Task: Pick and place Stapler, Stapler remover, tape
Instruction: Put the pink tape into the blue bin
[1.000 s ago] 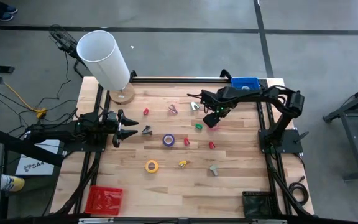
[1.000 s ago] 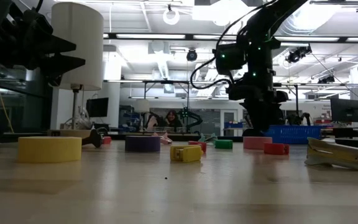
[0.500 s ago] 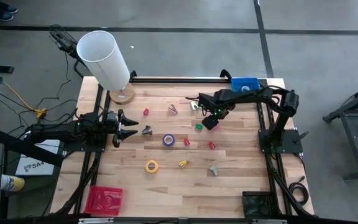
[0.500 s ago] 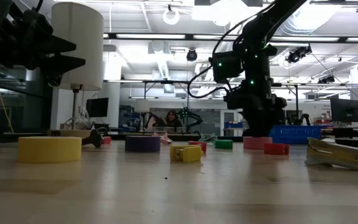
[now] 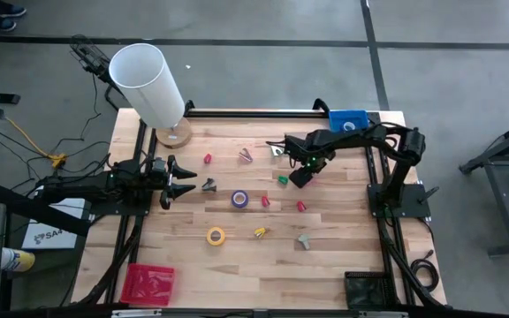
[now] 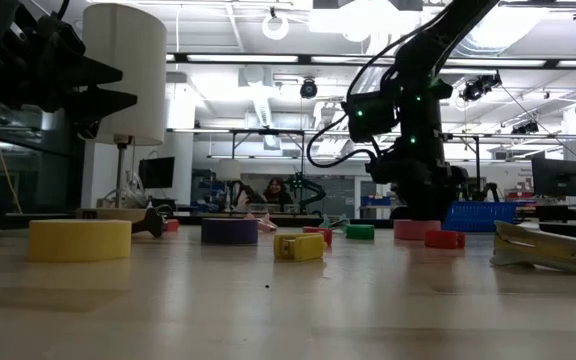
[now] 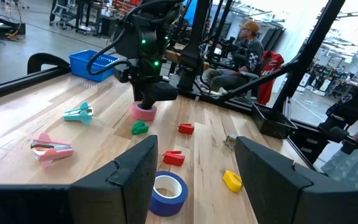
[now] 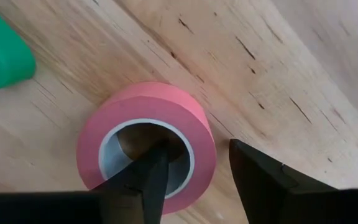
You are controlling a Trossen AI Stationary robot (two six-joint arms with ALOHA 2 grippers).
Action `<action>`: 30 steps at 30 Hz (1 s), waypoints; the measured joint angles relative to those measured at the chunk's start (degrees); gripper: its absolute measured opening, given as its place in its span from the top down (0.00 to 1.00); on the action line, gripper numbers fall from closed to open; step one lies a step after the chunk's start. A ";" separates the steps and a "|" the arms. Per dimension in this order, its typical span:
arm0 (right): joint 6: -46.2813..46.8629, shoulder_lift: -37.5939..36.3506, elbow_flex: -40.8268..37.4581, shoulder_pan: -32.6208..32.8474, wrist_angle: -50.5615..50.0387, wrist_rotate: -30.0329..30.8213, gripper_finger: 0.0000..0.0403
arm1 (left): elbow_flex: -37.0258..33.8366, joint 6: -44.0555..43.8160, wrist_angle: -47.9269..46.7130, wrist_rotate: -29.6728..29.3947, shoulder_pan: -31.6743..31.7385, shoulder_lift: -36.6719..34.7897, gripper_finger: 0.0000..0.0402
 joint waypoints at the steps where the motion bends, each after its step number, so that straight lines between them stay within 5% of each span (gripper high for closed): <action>1: -0.02 0.00 0.00 -0.07 -0.02 0.00 0.63 | 0.00 -0.01 -0.01 -0.01 -0.01 0.00 0.47; 13: -3.30 -3.41 0.00 -1.74 -2.83 1.91 0.92 | 0.00 0.01 -0.01 0.00 -0.02 0.00 0.47; 18: -4.91 -7.91 0.00 -3.39 -4.68 6.23 0.93 | 0.00 0.00 -0.01 -0.01 0.01 0.00 0.47; 30: -8.08 -15.80 0.02 -9.20 -11.66 30.07 0.93 | 0.00 0.01 -0.01 0.00 0.01 -0.01 0.47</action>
